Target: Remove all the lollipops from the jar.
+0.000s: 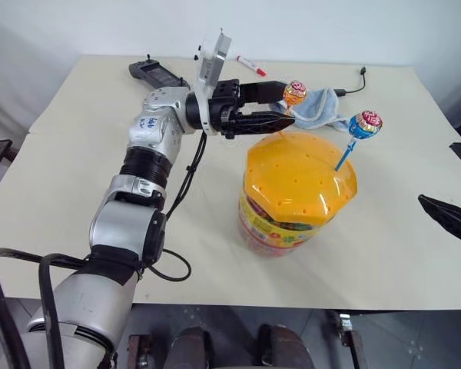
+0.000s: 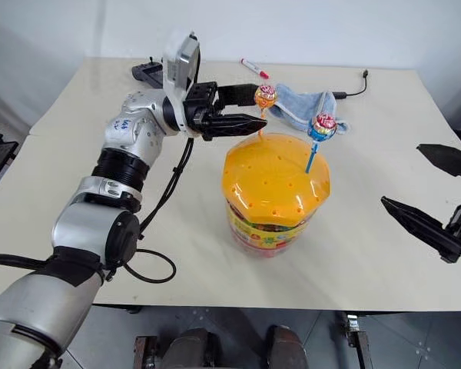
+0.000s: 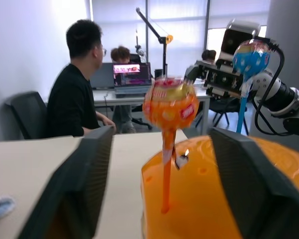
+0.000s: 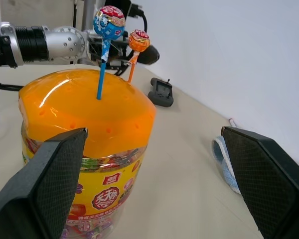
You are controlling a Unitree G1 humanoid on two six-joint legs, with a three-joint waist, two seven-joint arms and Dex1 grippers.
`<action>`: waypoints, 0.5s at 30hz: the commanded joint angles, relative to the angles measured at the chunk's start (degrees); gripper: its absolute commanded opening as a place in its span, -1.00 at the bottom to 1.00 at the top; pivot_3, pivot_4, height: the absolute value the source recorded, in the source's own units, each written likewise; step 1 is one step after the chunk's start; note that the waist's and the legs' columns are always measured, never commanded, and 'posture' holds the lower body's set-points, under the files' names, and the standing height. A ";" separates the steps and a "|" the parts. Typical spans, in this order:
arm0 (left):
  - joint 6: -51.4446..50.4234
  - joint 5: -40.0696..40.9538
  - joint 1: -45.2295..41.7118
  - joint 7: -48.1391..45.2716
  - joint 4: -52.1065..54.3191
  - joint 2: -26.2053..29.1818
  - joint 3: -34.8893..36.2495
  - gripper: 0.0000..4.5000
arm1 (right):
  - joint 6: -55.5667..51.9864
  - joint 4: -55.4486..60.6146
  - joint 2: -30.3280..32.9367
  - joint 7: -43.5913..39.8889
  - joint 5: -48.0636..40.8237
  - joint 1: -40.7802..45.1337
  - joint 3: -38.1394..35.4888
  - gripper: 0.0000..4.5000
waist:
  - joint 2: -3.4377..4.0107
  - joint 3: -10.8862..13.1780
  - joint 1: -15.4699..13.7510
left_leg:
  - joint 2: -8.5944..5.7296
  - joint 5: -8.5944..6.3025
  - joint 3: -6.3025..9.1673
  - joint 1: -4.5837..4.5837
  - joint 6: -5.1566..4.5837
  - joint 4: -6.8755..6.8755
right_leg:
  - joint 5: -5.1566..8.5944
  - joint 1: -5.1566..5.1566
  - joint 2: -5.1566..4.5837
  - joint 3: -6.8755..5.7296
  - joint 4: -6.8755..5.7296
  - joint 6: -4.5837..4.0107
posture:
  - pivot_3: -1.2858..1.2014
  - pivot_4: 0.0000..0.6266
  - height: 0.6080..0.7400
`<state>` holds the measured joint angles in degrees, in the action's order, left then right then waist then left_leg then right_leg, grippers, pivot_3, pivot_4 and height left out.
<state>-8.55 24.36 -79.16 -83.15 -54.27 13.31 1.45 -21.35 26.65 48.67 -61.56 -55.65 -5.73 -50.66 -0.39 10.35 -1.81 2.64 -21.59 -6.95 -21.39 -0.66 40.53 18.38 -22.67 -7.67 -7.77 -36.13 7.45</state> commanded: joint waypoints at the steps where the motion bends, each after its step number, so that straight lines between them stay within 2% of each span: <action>1: 0.98 -0.96 -3.36 -0.67 -0.65 -0.56 0.80 -0.09 | 0.57 1.50 -0.33 1.27 -1.44 -0.55 -3.13 1.00 | 0.00 0.00 0.01 | 0.00 0.00 0.00 0.00 0.00 0.00 | 0.00 0.00 0.00 0.00 0.01 0.00 | 0.03 -0.52 1.00; 7: 0.06 -1.32 -6.31 1.03 -2.21 -0.29 2.18 -0.93 | 1.11 1.21 -0.55 1.94 -1.22 -0.64 -3.01 1.00 | 0.00 0.00 -0.03 | 0.00 0.00 0.02 -0.02 0.00 0.00 | 0.00 0.00 0.00 0.00 0.03 0.00 | 0.03 -0.52 1.00; 8: -0.33 -1.09 -6.98 1.61 -2.15 -0.13 2.71 -0.99 | 1.22 0.97 -0.49 1.94 -1.07 -0.52 -2.84 1.00 | 0.00 0.00 -0.02 | 0.00 0.00 0.02 -0.02 0.00 0.00 | 0.00 0.00 0.00 0.00 0.03 0.00 | 0.03 -0.52 1.00; 15: -3.09 -0.27 -11.12 6.95 -0.34 1.89 6.59 -0.99 | 1.53 -0.95 0.38 1.50 -0.35 1.30 -1.57 1.00 | 0.00 0.00 0.15 | 0.00 0.00 0.04 -0.03 0.00 -0.01 | 0.00 0.00 0.00 0.00 0.04 0.00 | 0.03 -0.52 1.00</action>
<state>-11.11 23.27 -87.87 -78.01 -56.79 14.33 6.66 -21.10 25.99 48.51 -59.99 -55.62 -5.03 -51.62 -0.40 10.35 -1.66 2.64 -21.59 -6.91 -21.41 -0.67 40.52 18.38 -22.67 -7.67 -7.78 -36.10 7.45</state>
